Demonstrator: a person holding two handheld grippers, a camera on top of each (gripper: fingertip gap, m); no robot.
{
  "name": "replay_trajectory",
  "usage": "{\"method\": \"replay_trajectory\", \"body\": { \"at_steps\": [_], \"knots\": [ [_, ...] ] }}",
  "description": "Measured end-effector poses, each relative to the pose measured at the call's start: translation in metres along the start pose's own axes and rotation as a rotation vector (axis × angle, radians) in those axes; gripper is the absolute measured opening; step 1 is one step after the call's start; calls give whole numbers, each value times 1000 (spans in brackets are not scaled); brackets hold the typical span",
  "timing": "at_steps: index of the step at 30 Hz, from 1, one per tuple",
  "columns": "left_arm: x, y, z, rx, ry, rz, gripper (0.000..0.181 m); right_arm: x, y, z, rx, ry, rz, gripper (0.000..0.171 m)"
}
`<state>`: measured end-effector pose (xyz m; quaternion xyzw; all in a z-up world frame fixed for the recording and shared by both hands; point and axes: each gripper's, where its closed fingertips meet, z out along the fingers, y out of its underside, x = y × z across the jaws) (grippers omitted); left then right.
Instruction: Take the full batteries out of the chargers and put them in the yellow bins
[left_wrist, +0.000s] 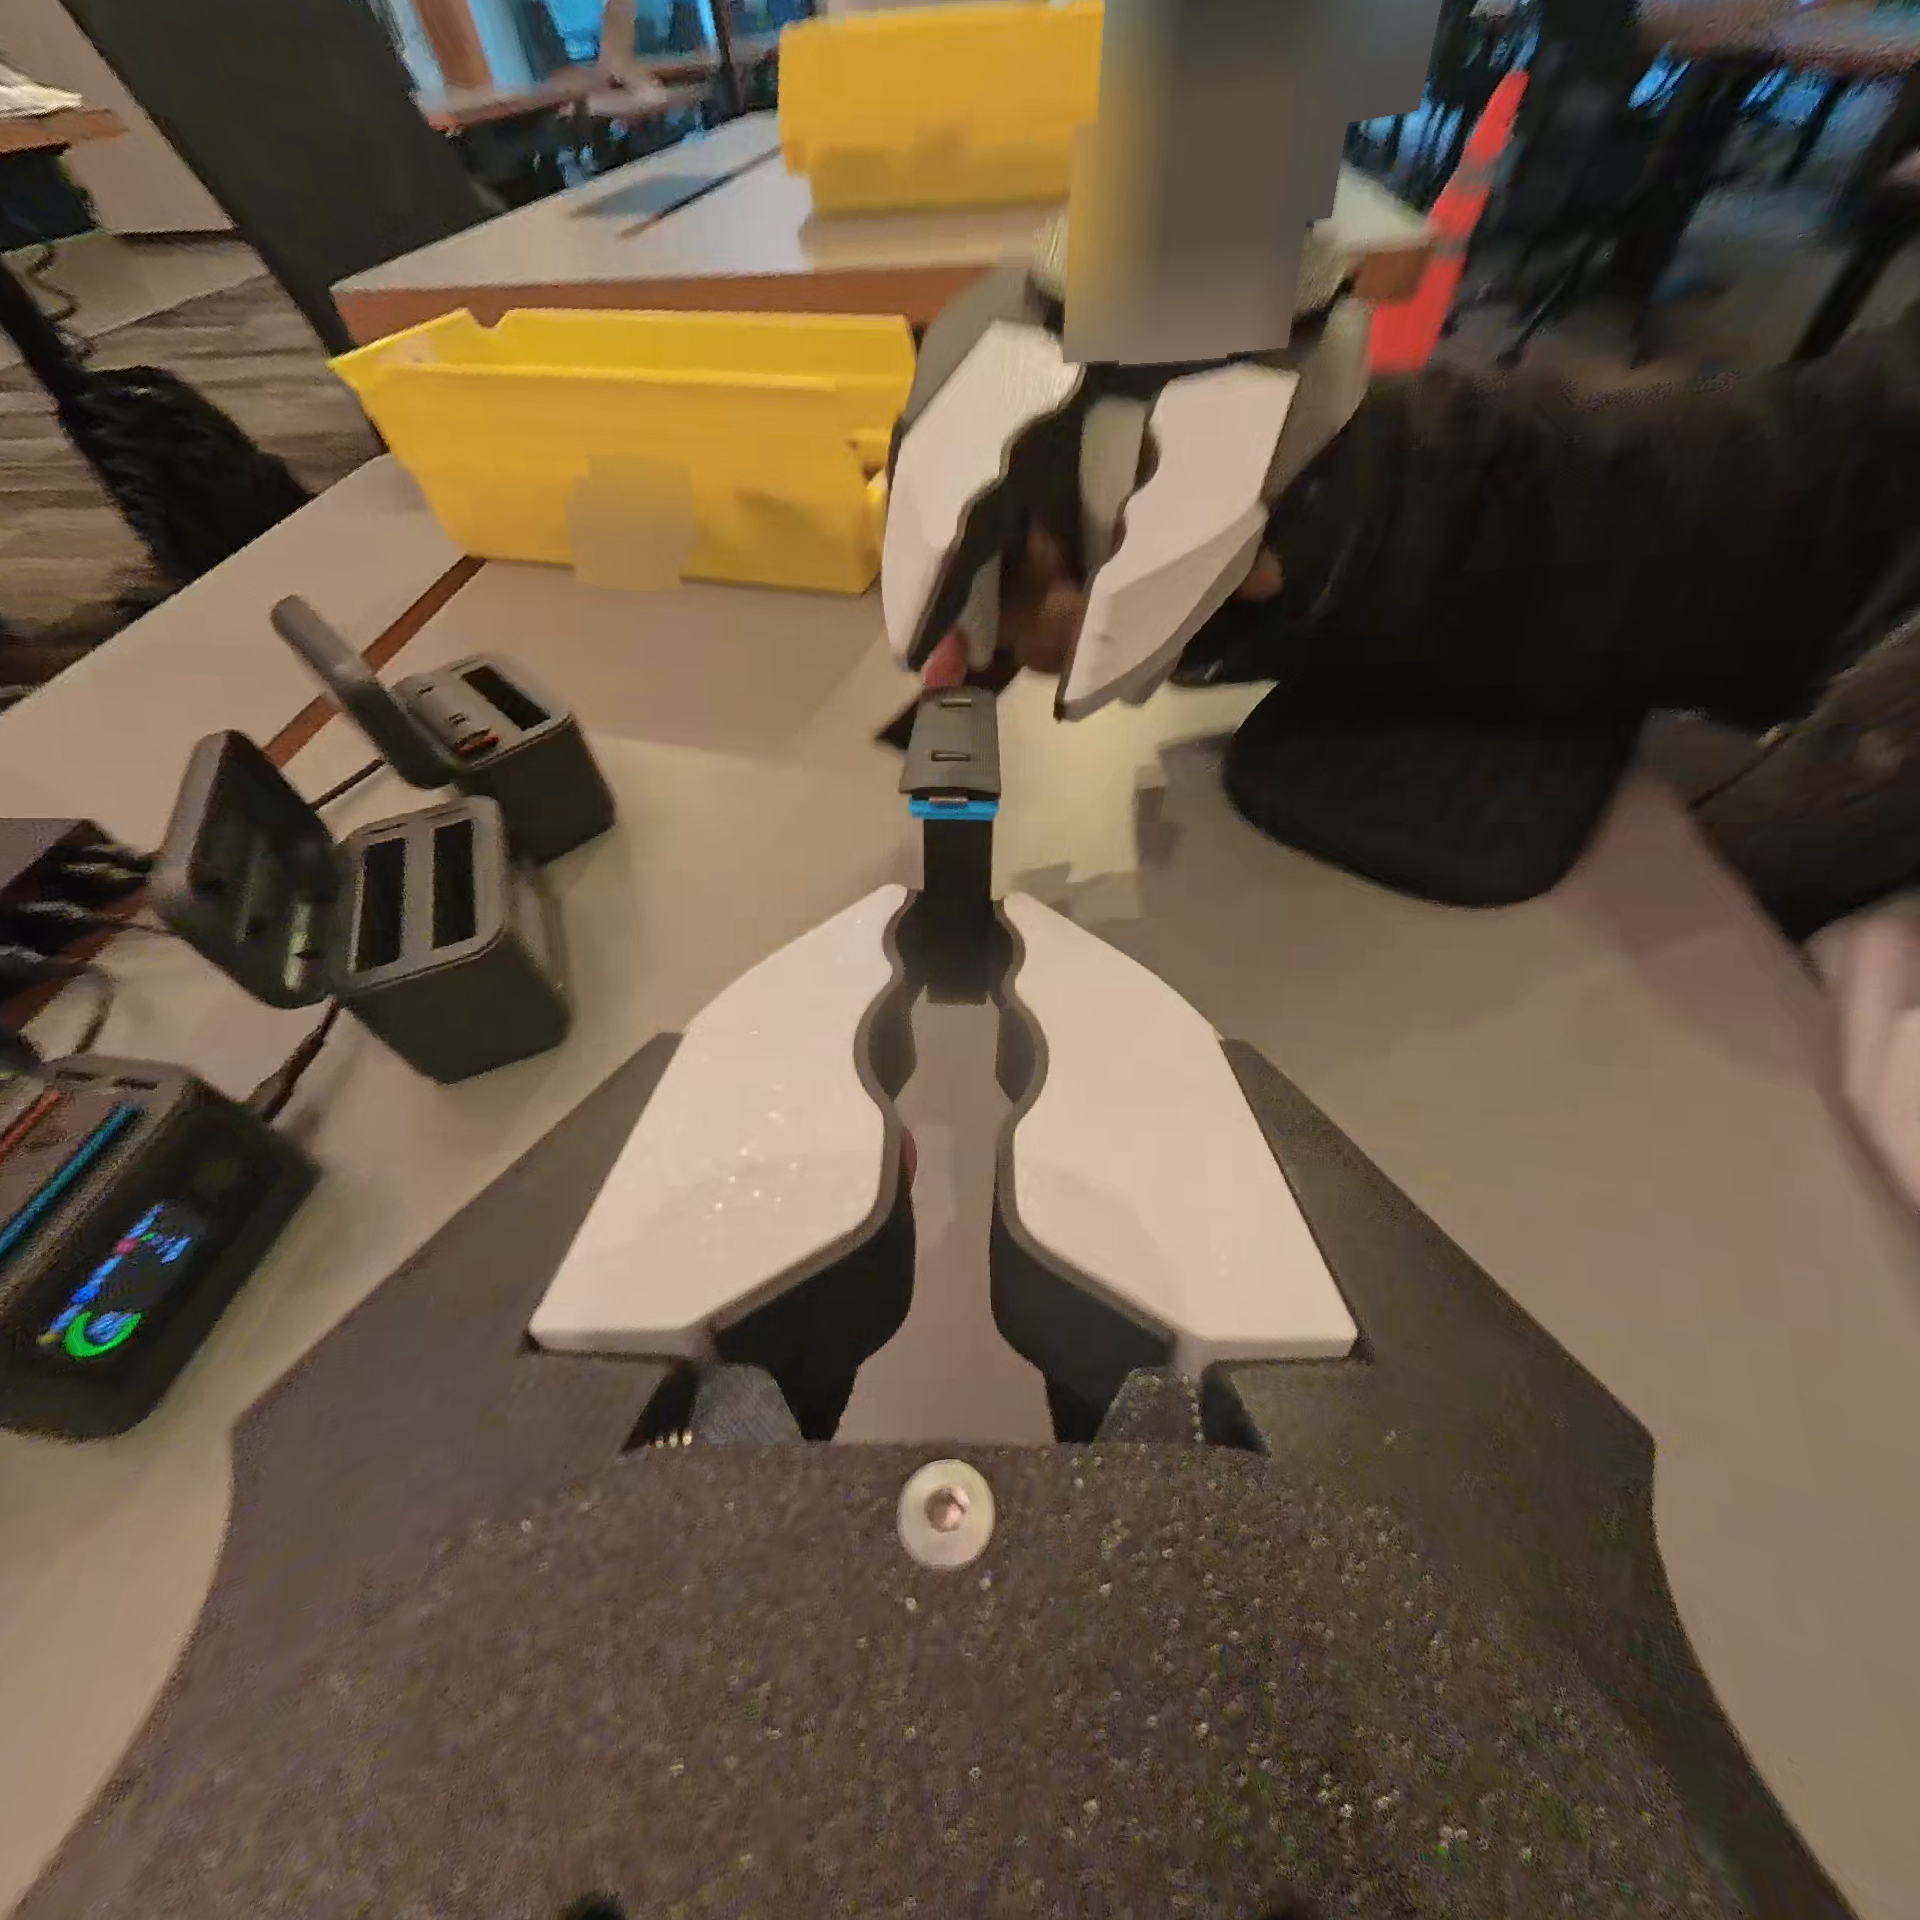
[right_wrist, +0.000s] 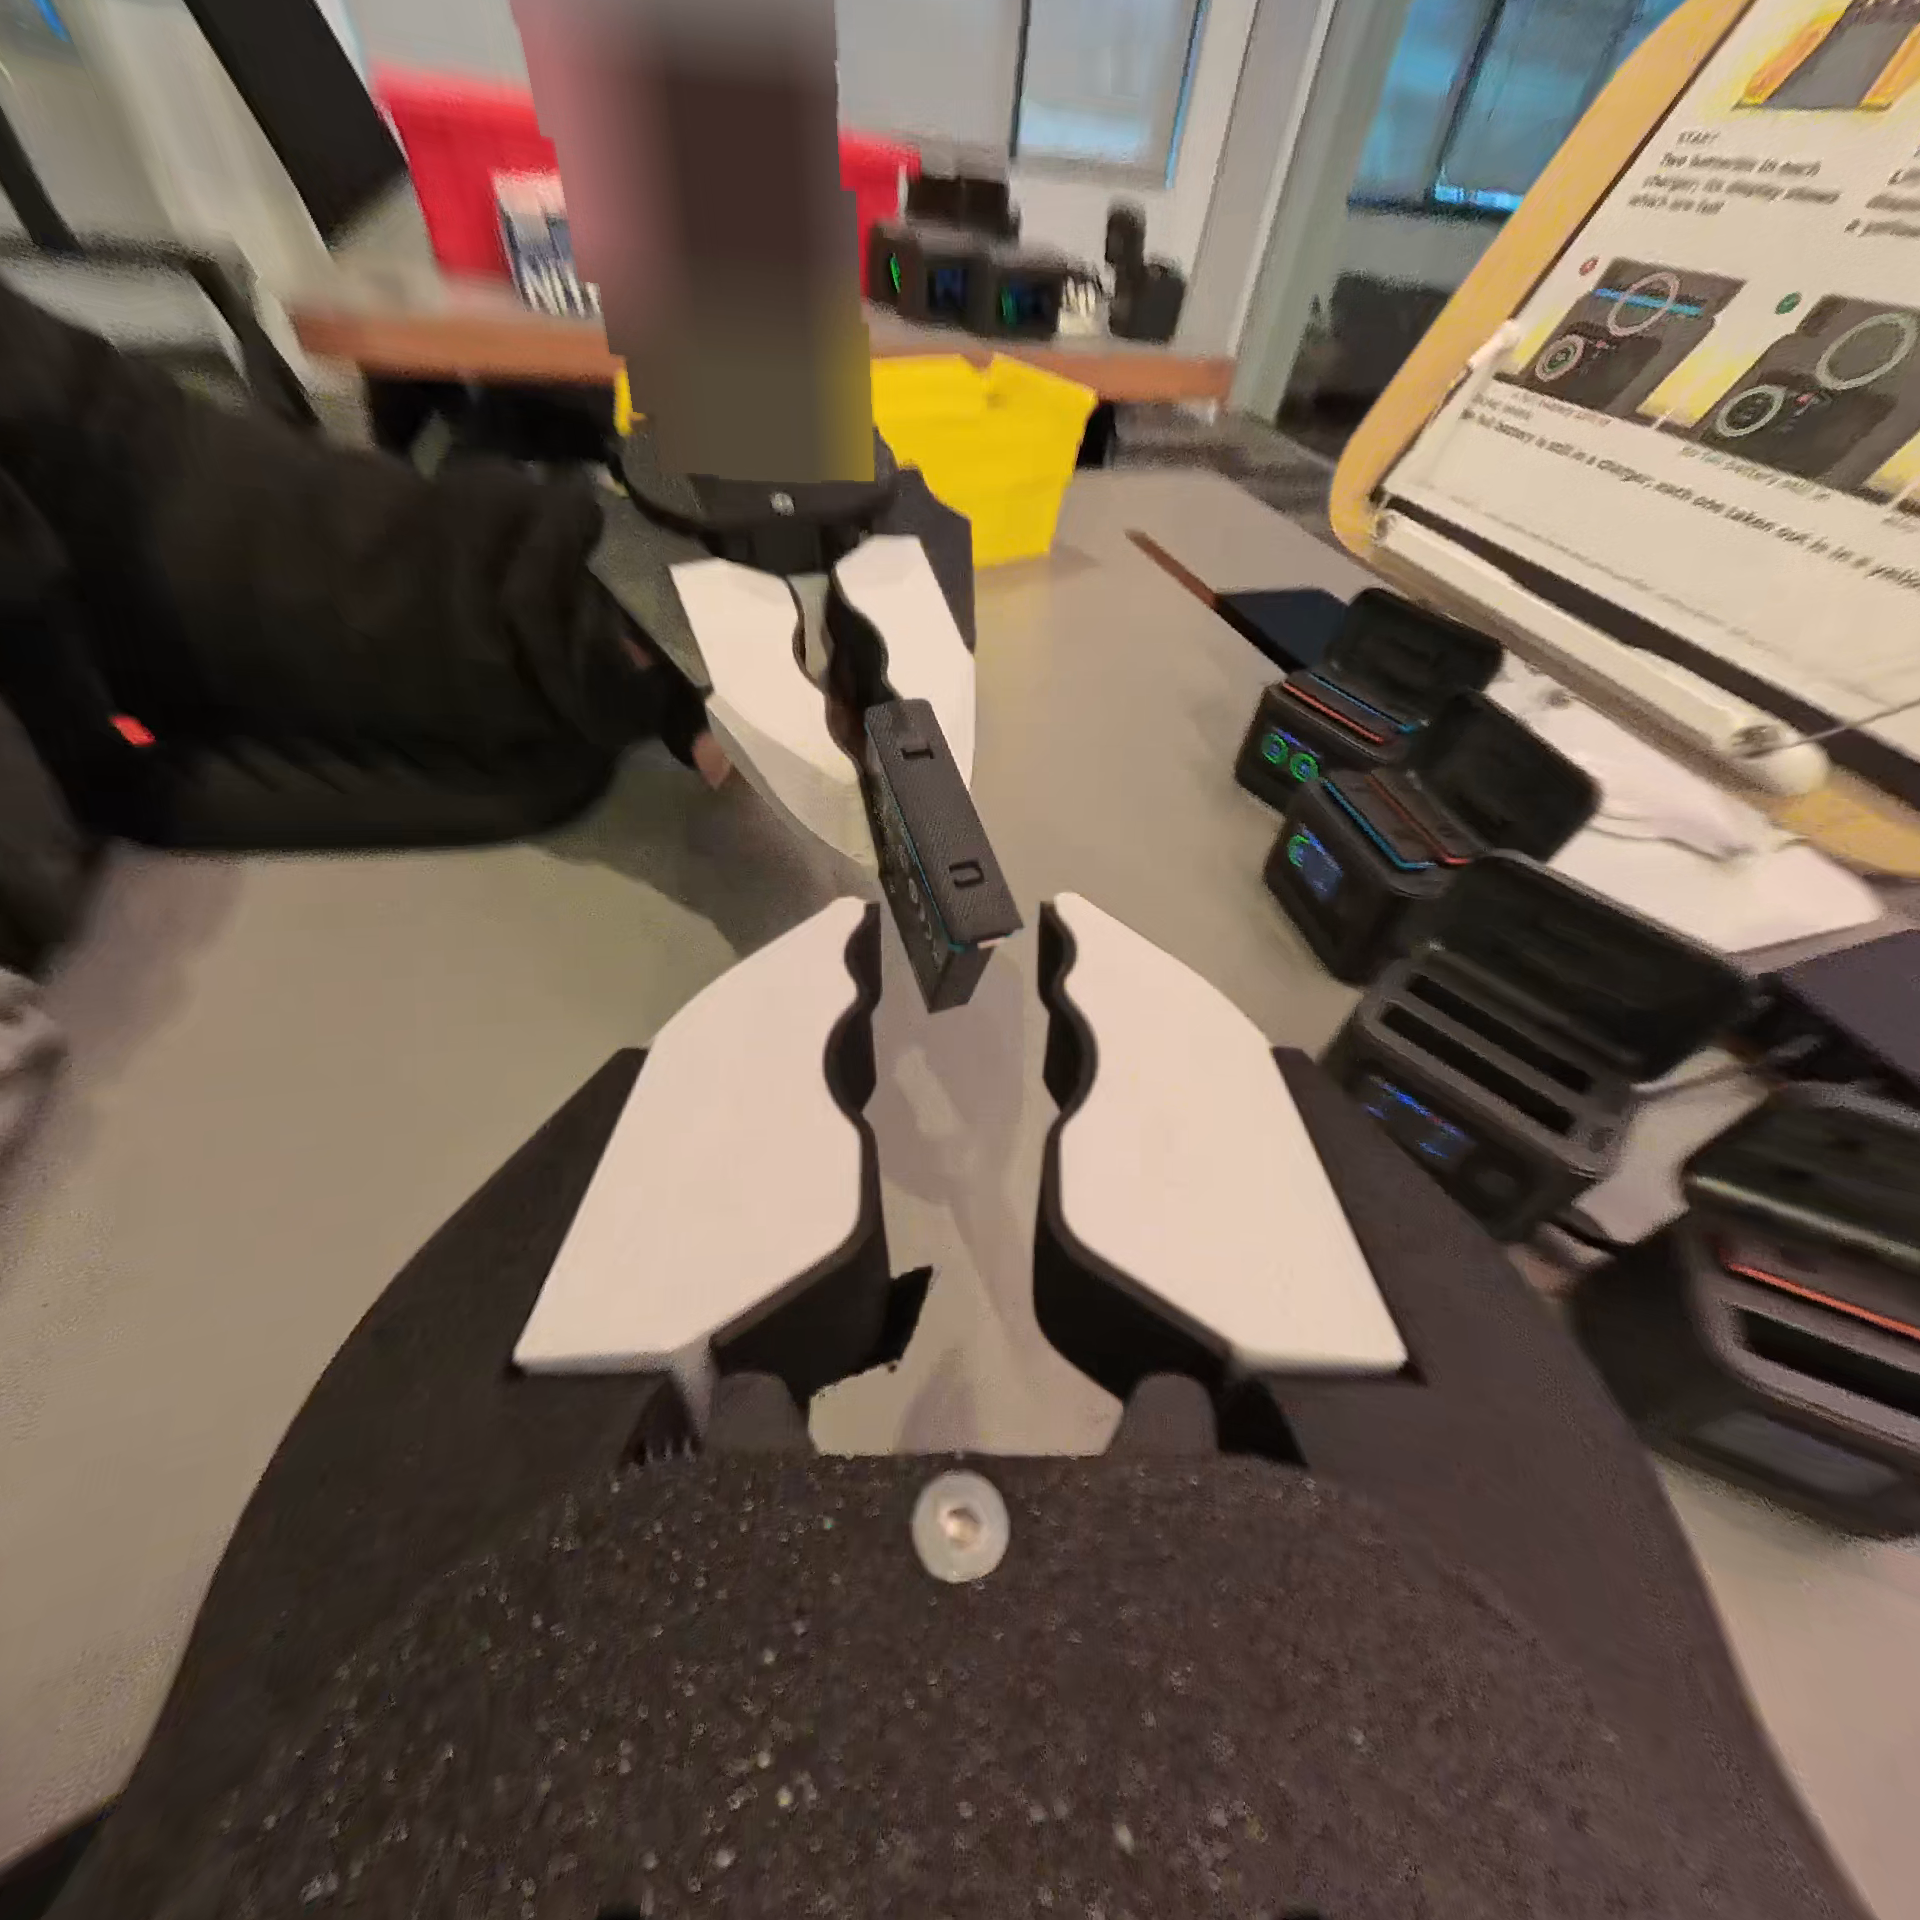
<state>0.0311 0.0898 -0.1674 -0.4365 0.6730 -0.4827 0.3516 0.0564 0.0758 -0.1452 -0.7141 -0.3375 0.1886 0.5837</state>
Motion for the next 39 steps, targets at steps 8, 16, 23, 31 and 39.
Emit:
{"method": "replay_trajectory", "body": {
  "at_steps": [8, 16, 23, 31, 39],
  "knots": [
    [1, 15, 12, -137, -112, 199, 11, -3, 19, 17, -454, -5, -412, 20],
    [-14, -1, 3, -50, -237, 224, 12, 12, 1, 20, -510, -38, -556, 14],
    [-60, 20, -15, -73, -384, 87, 14, 110, -6, 22, -699, -66, -636, 14],
    [-72, 40, -16, -175, -460, 176, 12, 163, 37, 53, -883, -246, -687, 14],
    [-83, 47, -21, -178, -480, 151, 8, 163, 54, 56, -946, -377, -714, 14]
  ]
}}
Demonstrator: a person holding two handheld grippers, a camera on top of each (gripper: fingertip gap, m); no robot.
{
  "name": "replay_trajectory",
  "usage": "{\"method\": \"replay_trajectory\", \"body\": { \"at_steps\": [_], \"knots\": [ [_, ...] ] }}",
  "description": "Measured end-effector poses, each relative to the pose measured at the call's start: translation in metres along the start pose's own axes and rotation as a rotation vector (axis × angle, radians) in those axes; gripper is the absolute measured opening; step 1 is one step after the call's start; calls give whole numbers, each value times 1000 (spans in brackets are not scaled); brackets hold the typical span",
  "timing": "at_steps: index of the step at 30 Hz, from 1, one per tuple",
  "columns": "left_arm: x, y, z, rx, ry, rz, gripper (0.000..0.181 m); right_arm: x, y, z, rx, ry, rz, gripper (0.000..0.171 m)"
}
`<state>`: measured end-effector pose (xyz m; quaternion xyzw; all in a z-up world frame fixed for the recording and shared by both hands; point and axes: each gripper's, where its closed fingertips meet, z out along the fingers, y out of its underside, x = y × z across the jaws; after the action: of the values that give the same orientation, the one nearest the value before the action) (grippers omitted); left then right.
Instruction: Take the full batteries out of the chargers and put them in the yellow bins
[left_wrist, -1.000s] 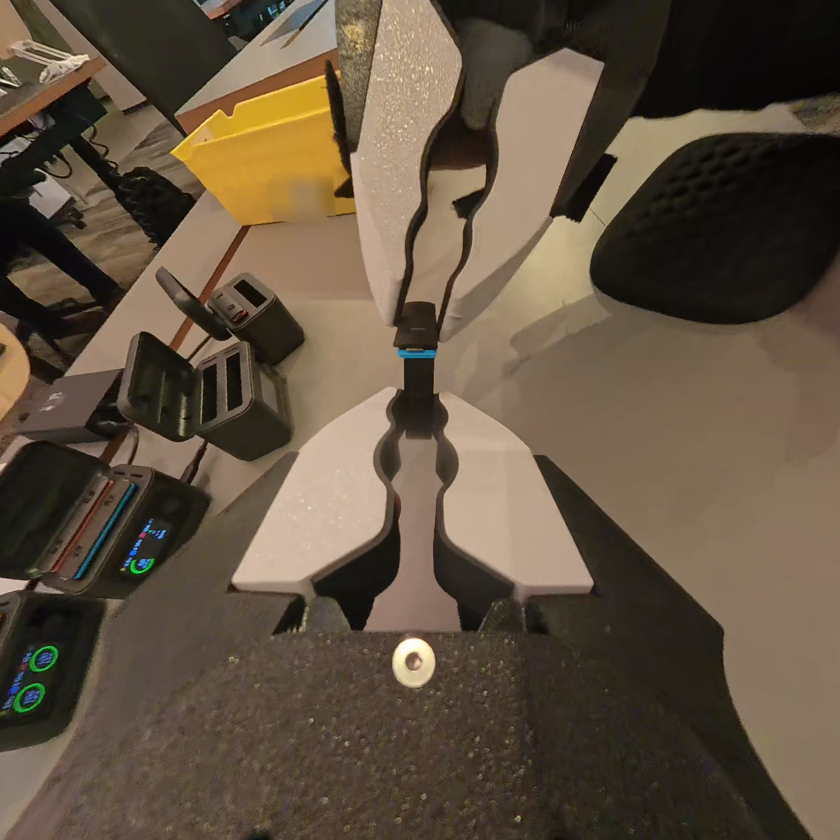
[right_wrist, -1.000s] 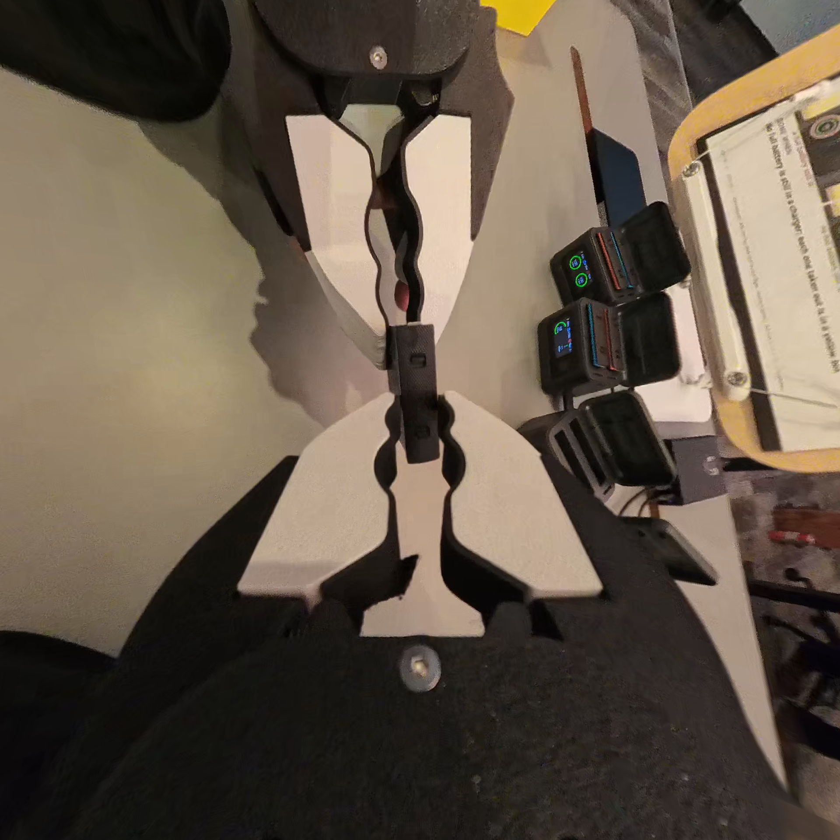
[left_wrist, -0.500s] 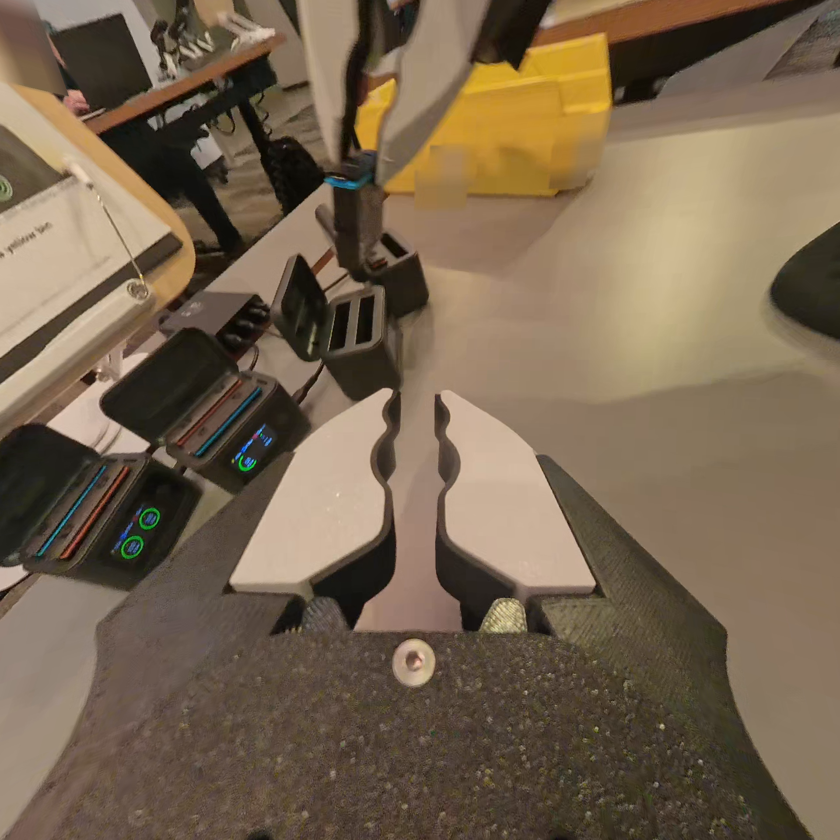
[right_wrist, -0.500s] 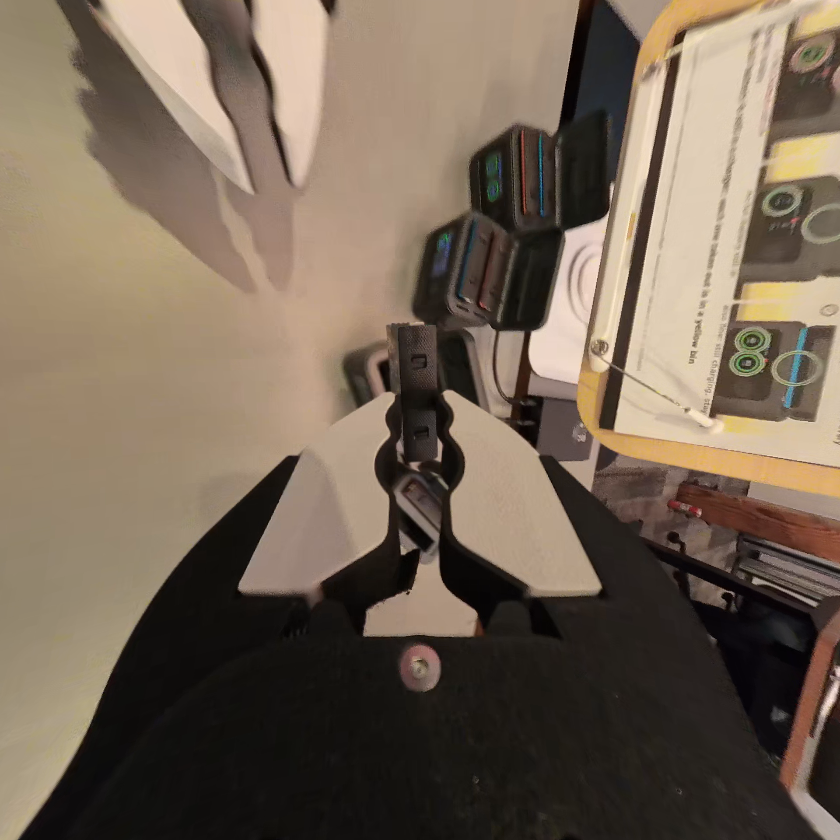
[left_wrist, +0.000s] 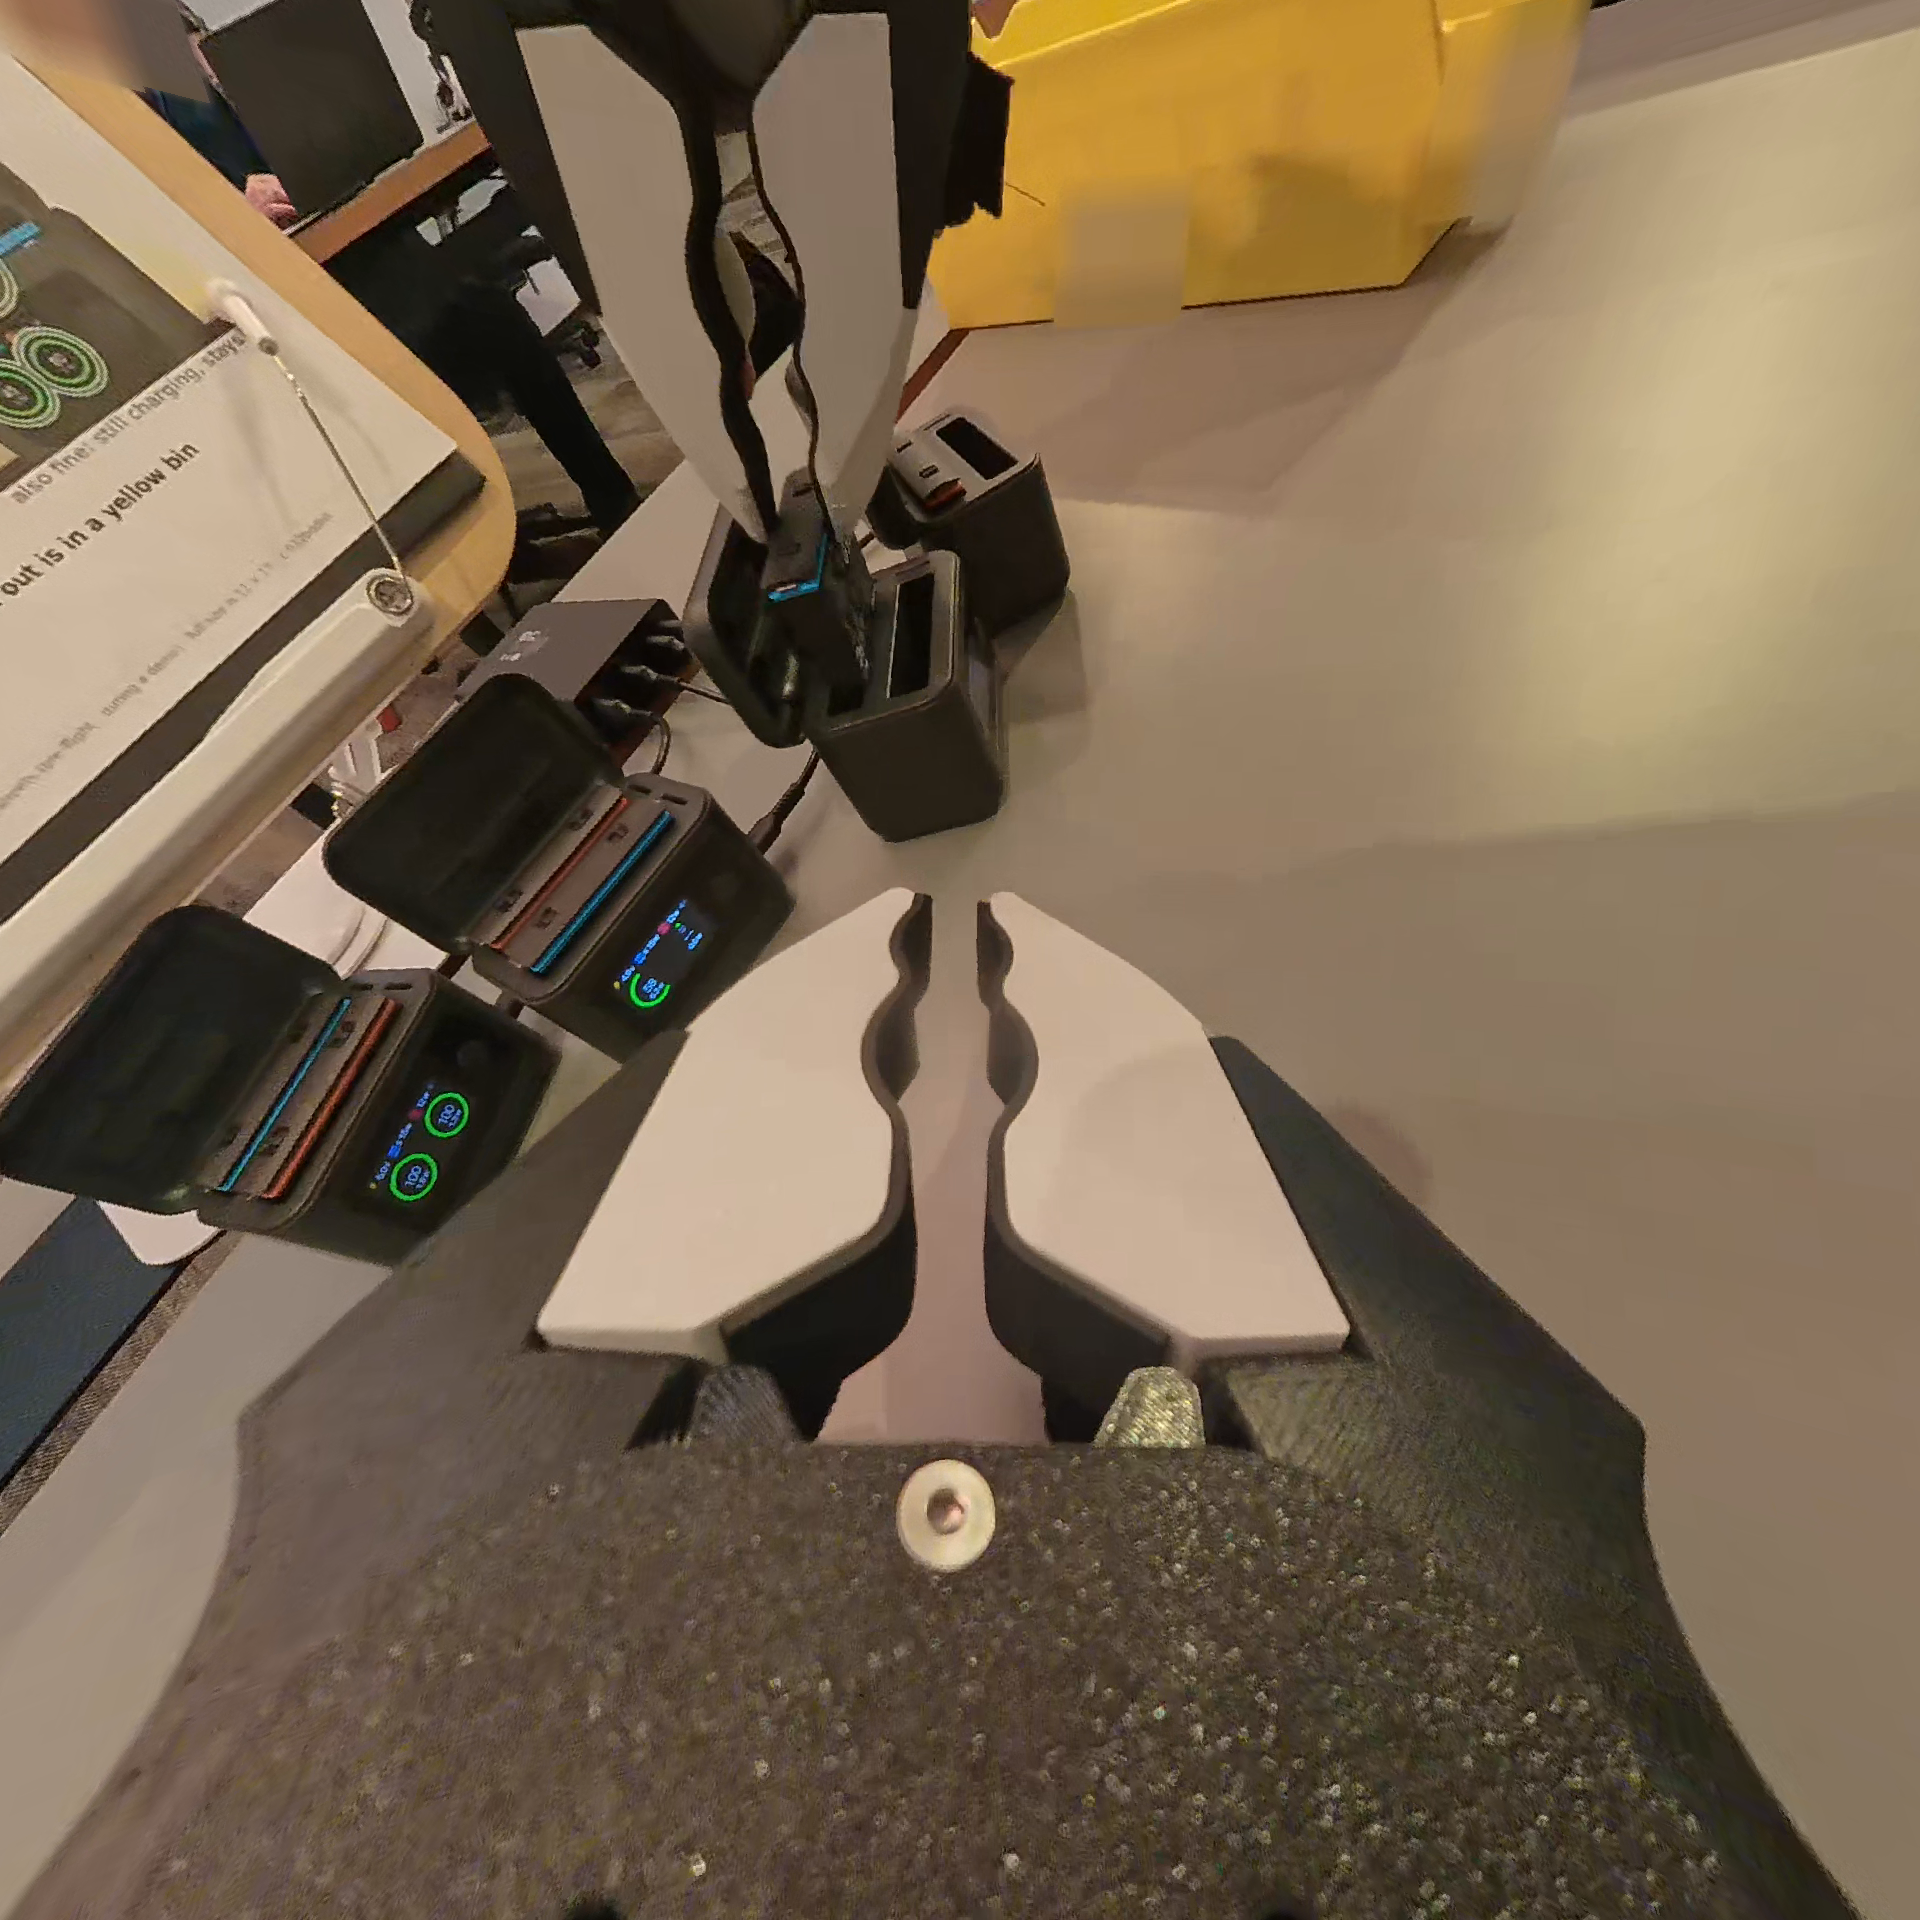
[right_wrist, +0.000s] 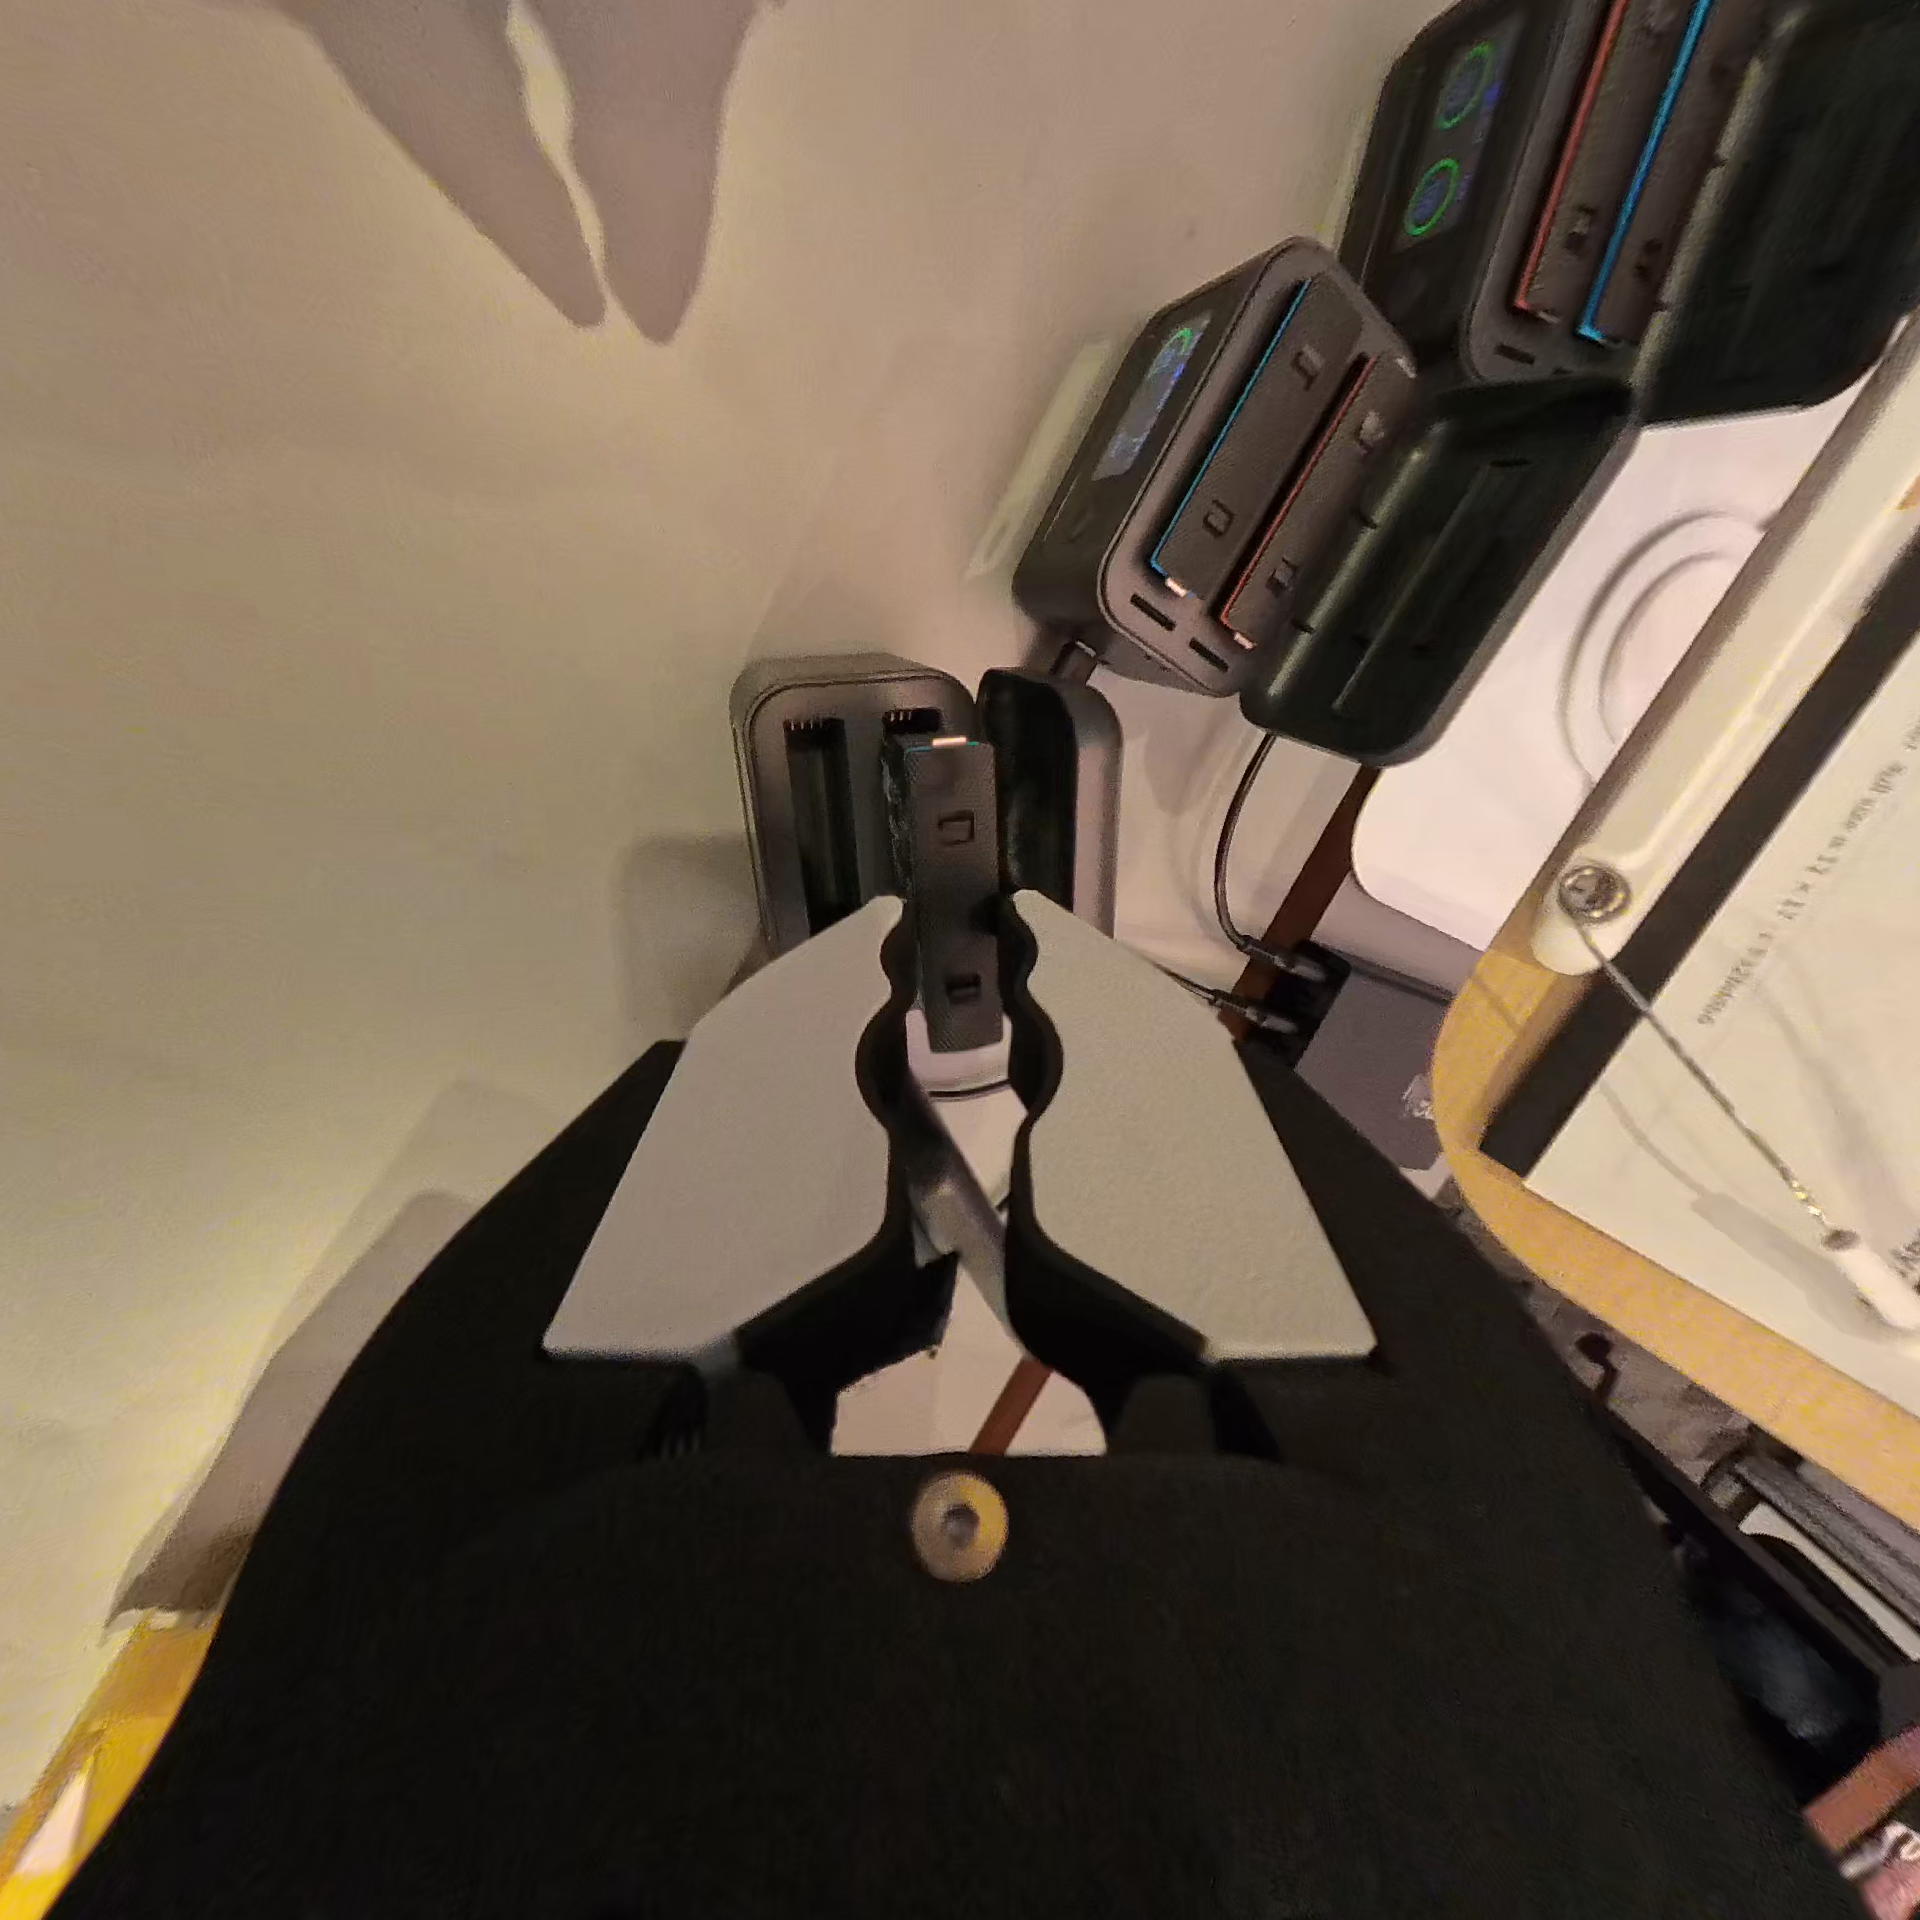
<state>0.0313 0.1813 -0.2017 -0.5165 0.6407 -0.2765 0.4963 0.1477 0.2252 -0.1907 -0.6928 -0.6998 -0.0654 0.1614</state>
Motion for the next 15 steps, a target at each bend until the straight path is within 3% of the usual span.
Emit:
{"method": "replay_trajectory", "body": {
  "at_steps": [8, 15],
  "knots": [
    [4, 4, 3, -14, 15, 9, 6, 2, 5, 5, -32, -27, -35, 14],
    [8, 7, 5, -25, 28, 17, 5, 2, 10, 7, -165, -40, -36, 14]
  ]
}}
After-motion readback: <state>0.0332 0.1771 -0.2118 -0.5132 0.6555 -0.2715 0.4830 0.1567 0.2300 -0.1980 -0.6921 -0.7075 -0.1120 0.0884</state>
